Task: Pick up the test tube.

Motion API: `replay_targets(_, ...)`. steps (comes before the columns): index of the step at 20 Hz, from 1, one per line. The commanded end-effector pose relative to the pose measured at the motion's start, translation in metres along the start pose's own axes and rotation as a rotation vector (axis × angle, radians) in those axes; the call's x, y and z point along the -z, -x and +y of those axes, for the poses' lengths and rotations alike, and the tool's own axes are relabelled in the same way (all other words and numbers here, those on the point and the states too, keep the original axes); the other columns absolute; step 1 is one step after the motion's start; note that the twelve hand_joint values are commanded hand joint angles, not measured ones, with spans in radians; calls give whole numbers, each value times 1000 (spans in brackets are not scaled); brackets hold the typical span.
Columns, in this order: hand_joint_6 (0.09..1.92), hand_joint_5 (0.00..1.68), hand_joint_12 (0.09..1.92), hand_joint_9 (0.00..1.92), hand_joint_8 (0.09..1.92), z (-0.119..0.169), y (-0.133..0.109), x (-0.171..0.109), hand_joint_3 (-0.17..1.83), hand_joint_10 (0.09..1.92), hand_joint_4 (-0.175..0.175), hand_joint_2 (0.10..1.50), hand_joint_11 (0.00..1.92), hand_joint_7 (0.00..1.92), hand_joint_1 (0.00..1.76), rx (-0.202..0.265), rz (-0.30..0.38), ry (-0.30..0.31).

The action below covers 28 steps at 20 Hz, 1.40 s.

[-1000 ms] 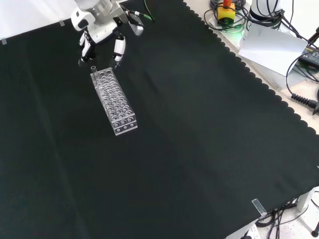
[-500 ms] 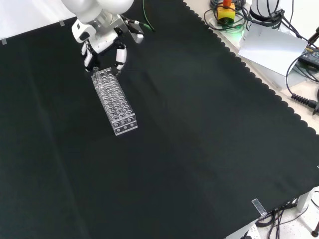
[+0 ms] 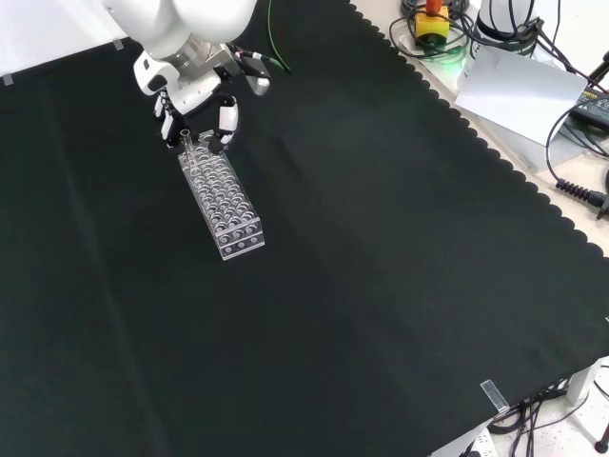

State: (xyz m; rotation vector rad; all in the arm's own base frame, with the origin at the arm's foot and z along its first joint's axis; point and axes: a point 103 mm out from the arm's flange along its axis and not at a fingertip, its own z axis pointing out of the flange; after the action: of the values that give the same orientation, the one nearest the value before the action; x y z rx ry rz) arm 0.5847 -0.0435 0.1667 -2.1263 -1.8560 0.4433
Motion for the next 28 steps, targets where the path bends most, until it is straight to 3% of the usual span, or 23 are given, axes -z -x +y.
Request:
replay_targets(1, 644, 922, 1312, 1073, 657, 11, -4, 1, 604, 584, -170, 710, 657, 1161, 1002, -34, 35, 62)
replay_targets(2, 699, 1003, 1298, 1116, 620, 12, -4, 1, 508, 567, -130, 773, 693, 1233, 1054, -43, 40, 85)
replay_targets(3, 720, 1074, 1277, 1178, 567, 14, -5, 2, 408, 540, -117, 828, 745, 1318, 1102, -51, 44, 112)
replay_targets(6, 643, 1207, 1123, 1378, 449, 18, -7, 8, 321, 459, -164, 854, 997, 1534, 1187, -81, 85, 194)
replay_targets(7, 580, 1252, 1042, 1436, 439, 19, -8, 10, 376, 424, -170, 808, 1098, 1494, 1236, -88, 100, 217)
replay_targets(9, 552, 1280, 917, 1537, 433, 22, -11, 15, 419, 373, -175, 781, 1234, 1600, 1229, -97, 122, 245)
replay_targets(15, 542, 1298, 838, 1619, 391, 22, -12, 32, 463, 344, -175, 754, 1302, 1706, 1219, -110, 170, 245)
replay_targets(23, 533, 1311, 834, 1632, 370, 6, 4, 61, 506, 343, -175, 728, 1303, 1730, 1222, -136, 250, 209)
replay_targets(28, 533, 1312, 835, 1635, 368, -12, 10, 88, 512, 345, -175, 724, 1304, 1734, 1223, -145, 285, 238)
